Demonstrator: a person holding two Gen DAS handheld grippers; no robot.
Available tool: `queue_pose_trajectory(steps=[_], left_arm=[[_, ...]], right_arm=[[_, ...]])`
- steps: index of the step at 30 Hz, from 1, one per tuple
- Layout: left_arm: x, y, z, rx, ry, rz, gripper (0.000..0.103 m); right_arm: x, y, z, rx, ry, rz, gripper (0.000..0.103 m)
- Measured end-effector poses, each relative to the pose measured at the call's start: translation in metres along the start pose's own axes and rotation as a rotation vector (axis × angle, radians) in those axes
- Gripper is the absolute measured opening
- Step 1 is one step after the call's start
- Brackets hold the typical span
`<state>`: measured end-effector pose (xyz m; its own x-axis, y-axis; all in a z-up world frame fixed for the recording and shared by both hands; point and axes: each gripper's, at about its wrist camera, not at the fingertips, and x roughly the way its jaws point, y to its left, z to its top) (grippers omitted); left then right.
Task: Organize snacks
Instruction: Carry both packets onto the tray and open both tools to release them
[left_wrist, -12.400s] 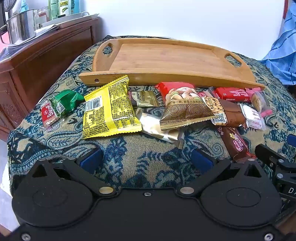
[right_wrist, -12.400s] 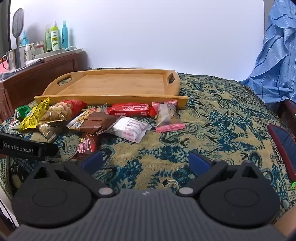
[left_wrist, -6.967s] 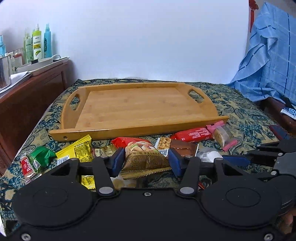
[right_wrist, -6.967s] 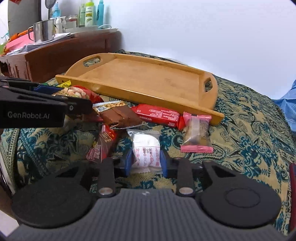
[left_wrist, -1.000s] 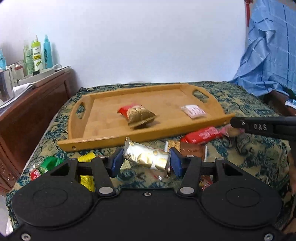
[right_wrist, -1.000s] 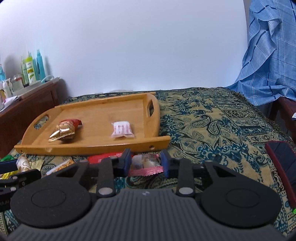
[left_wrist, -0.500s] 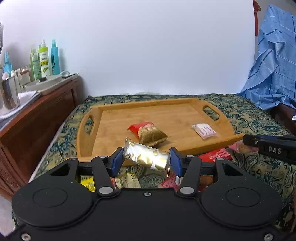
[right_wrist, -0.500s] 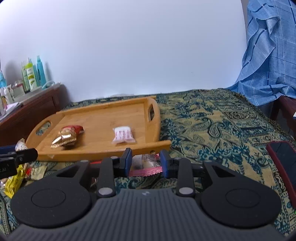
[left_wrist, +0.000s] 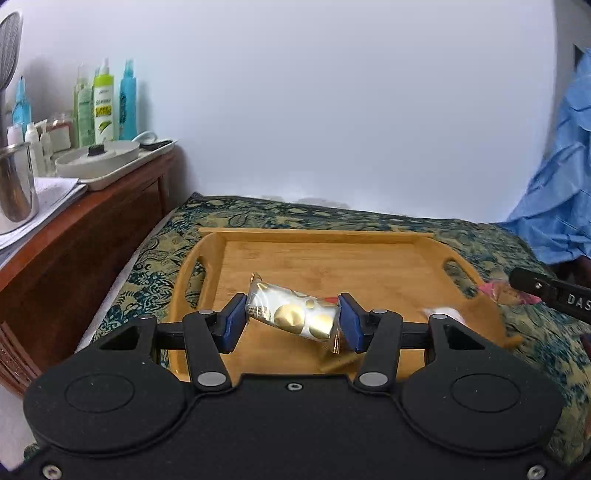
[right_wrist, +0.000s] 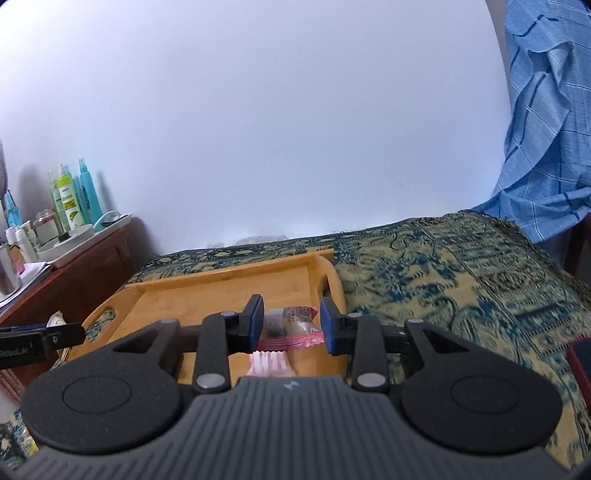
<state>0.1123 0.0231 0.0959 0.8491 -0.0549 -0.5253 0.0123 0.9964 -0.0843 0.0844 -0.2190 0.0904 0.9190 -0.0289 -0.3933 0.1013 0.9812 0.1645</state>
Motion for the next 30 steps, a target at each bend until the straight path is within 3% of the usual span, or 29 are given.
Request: queue_pose_trajectory(steps=[11,18,30], left_arm=[[0.074,0.022,-0.002,-0.047,0.111,0.077,0.051],[0.083,0.017,-0.008,-0.013,0.122,0.087,0.051],[0.089,0.008,-0.015,0.013,0.141,0.08,0.051]], right_arm=[[0.075,0.012,0.002,-0.132,0.102,-0.024,0.037],[0.099,0.012,-0.001,-0.103,0.143,-0.01,0.037],[0.107,0.013,-0.006,-0.097,0.173,0.007,0.037]])
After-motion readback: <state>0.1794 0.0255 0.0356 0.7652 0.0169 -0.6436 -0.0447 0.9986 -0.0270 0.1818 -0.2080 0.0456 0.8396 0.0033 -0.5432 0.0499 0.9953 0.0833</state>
